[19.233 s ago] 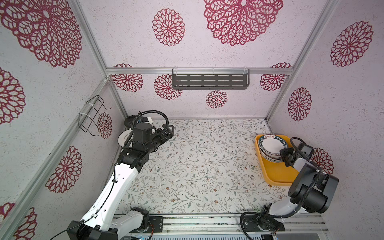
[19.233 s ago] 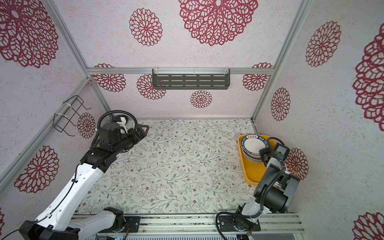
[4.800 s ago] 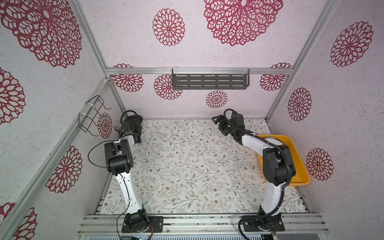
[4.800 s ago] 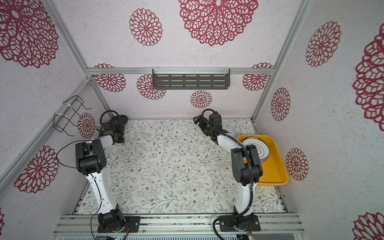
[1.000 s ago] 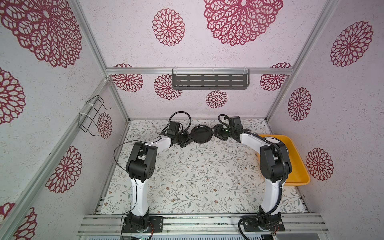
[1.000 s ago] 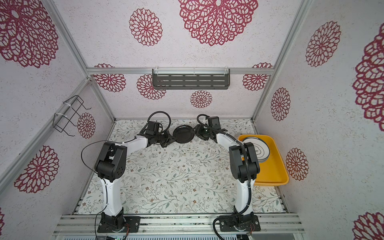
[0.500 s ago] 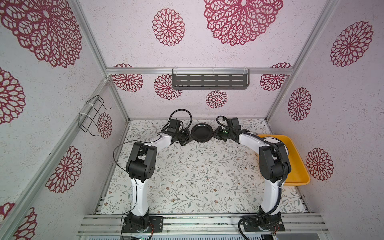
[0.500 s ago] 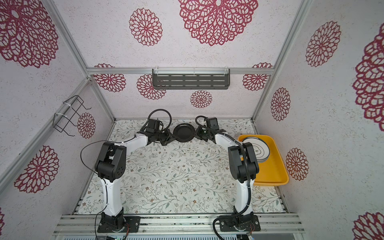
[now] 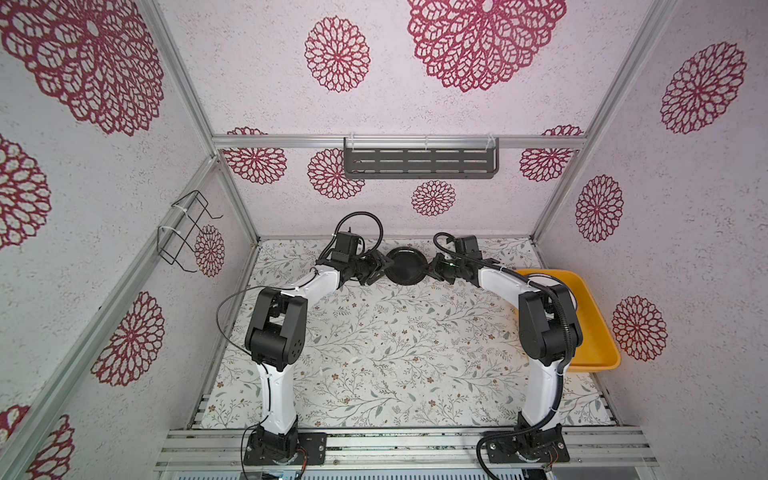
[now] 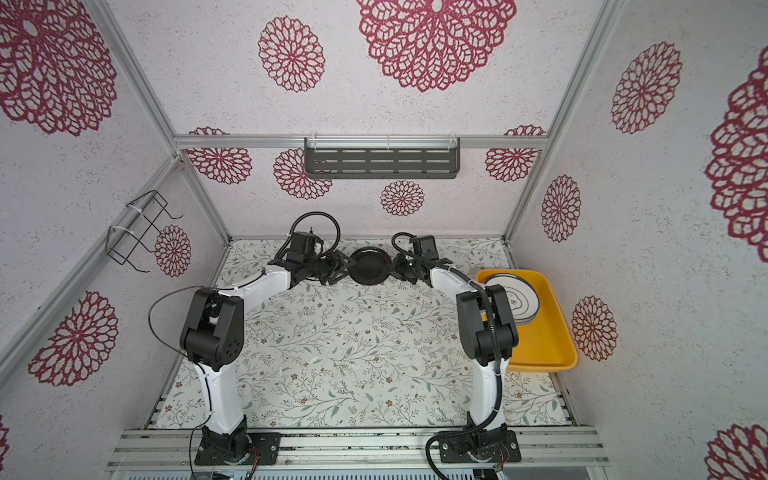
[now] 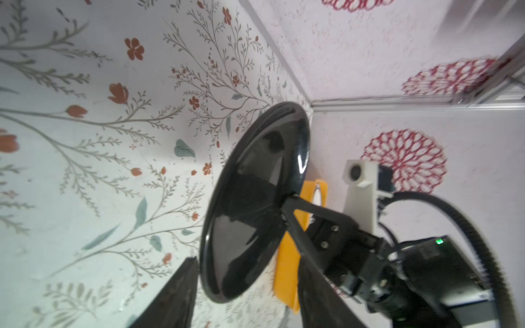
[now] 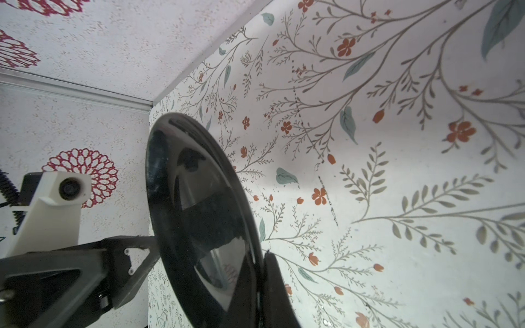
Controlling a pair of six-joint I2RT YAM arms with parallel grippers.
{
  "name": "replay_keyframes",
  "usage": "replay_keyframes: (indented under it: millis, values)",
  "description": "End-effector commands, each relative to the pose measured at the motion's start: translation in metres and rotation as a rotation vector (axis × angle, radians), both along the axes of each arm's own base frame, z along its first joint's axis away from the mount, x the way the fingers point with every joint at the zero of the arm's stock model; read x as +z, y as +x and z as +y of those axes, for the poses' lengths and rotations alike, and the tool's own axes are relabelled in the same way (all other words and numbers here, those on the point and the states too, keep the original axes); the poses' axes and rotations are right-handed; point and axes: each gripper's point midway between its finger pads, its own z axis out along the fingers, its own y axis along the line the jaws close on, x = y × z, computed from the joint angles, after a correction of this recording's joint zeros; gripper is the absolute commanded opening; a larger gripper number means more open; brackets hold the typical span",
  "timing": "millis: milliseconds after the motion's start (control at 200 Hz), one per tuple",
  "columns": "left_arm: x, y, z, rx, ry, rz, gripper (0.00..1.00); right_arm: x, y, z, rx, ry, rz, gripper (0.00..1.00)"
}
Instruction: Place the plates into the plastic bin on the countertop
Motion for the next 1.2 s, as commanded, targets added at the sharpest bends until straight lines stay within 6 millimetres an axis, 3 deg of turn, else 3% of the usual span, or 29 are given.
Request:
replay_keyframes:
  millis: [0, 260, 415, 565, 771, 826, 976, 1191]
  values:
    - [0.042, -0.001, 0.005, -0.001, 0.002, -0.137, 0.69, 0.028, 0.004, 0.001, -0.005, 0.027, -0.056, 0.0]
    - [0.044, -0.009, 0.018, 0.022, 0.077, -0.167, 0.74, 0.046, 0.005, -0.009, -0.052, 0.105, -0.078, 0.0]
    - [0.047, -0.014, 0.023, 0.03, 0.106, -0.203, 0.79, 0.055, 0.003, -0.028, -0.094, 0.098, -0.098, 0.0]
    - [0.065, -0.022, 0.015, -0.005, 0.152, -0.3, 0.87, 0.062, 0.0, -0.053, -0.148, 0.082, -0.115, 0.0]
    - [0.093, -0.028, -0.002, -0.05, 0.173, -0.423, 0.92, 0.076, -0.008, -0.101, -0.236, -0.011, -0.145, 0.0]
    - [0.1, -0.03, -0.008, -0.065, 0.172, -0.451, 1.0, 0.081, -0.011, -0.115, -0.262, -0.037, -0.153, 0.0]
    - [0.115, -0.036, -0.023, -0.105, 0.19, -0.51, 0.97, 0.093, -0.02, -0.157, -0.355, -0.087, -0.175, 0.0]
    - [0.121, -0.038, -0.033, -0.128, 0.202, -0.531, 0.97, 0.098, -0.042, -0.223, -0.539, -0.141, -0.178, 0.0]
